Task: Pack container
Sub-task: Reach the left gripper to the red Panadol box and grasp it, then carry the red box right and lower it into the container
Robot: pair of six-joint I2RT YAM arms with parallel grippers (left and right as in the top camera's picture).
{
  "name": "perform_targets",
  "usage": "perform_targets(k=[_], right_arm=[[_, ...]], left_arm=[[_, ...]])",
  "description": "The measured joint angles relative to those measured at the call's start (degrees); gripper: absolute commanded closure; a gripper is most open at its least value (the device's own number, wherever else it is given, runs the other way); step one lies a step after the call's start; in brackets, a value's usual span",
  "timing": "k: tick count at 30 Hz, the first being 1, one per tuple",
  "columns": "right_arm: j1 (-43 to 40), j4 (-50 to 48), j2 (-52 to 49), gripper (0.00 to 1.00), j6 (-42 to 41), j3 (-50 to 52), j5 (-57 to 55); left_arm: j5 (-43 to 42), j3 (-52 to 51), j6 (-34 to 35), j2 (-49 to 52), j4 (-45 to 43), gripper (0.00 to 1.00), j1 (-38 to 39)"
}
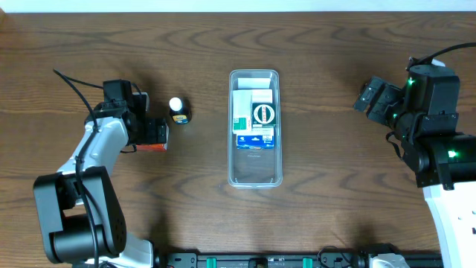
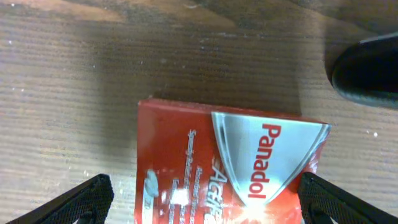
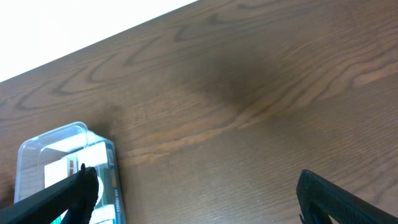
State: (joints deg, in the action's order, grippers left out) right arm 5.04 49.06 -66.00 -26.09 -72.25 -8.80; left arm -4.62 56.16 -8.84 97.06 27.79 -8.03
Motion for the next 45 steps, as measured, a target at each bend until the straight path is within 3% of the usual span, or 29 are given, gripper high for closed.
perform_targets(k=[15, 28, 34, 41, 45], right_arm=[[0.0, 0.0, 0.0, 0.01, 0.0, 0.0, 0.0], [0.0, 0.0, 0.0, 0.01, 0.0, 0.0, 0.0], [0.0, 0.0, 0.0, 0.01, 0.0, 0.0, 0.0], [0.0, 0.0, 0.0, 0.01, 0.0, 0.0, 0.0], [0.0, 0.0, 0.0, 0.01, 0.0, 0.0, 0.0]], left_arm=[[-2.6, -0.3, -1.0, -4.0, 2.2, 0.03, 0.0], [-2.7, -0.8, -2.2, 2.1, -1.1, 0.04, 0.0], [-2.7, -0.9, -2.5, 4.1, -1.4, 0.23, 0.0], [-2.5, -1.2, -1.7, 1.5, -0.3, 0.25, 0.0], [-2.5, -1.2, -1.3, -6.5, 1.8, 0.25, 0.0]])
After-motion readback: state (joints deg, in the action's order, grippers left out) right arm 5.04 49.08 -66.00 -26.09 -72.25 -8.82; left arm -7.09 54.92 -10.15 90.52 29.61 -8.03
